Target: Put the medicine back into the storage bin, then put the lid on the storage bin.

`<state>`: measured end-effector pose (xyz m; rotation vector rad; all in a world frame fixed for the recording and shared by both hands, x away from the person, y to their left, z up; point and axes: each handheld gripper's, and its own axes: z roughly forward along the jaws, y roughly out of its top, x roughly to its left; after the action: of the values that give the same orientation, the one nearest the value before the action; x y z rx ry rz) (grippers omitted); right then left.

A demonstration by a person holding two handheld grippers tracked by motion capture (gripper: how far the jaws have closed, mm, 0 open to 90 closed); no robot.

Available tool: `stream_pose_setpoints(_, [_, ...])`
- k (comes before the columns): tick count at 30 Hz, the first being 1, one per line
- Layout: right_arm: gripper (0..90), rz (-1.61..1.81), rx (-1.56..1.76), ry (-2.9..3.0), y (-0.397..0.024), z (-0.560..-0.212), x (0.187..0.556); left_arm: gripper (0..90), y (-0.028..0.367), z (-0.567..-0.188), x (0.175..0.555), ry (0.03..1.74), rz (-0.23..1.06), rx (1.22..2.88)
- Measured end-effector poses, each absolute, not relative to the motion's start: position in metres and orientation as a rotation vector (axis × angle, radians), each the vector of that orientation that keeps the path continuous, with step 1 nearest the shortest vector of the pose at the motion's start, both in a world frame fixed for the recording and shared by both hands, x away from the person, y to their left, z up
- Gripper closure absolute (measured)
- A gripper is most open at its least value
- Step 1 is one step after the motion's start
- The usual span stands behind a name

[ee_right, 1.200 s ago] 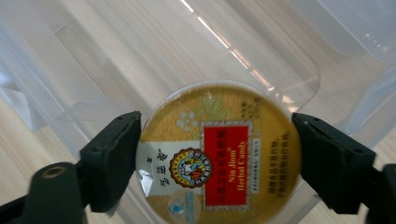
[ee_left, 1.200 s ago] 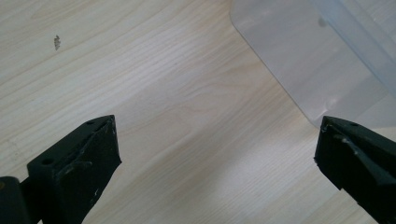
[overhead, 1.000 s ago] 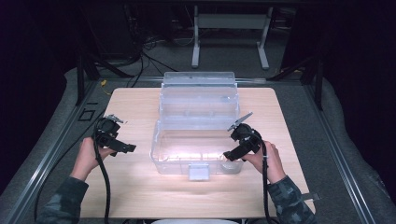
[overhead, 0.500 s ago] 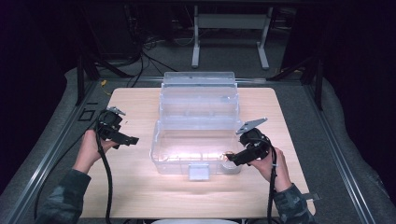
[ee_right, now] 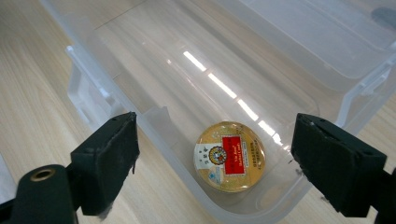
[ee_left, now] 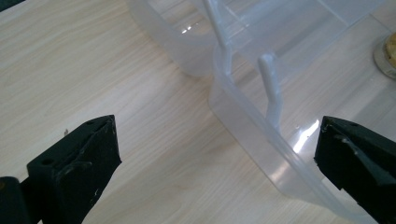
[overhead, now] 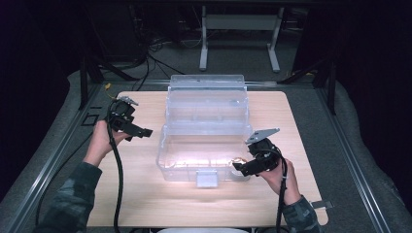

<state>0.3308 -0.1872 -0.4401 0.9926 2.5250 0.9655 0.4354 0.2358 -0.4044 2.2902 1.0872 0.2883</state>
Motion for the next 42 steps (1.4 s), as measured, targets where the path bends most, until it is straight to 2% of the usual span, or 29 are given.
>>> stream_pose_setpoints(21, [16.7,0.96,0.988,2.532,-0.183,-0.448,0.328,0.2,0.187,-0.385,0.482,0.999,0.276,2.279])
stream_pose_setpoints(31, [18.4,0.967,0.999,2.53,-0.186,-0.449,0.328,0.2,0.161,-0.386,0.507,0.9,0.199,2.253])
stream_pose_setpoints(42, [18.3,0.961,0.991,2.557,-0.18,-0.454,0.327,1.5,0.129,-0.385,0.525,0.874,0.241,2.286])
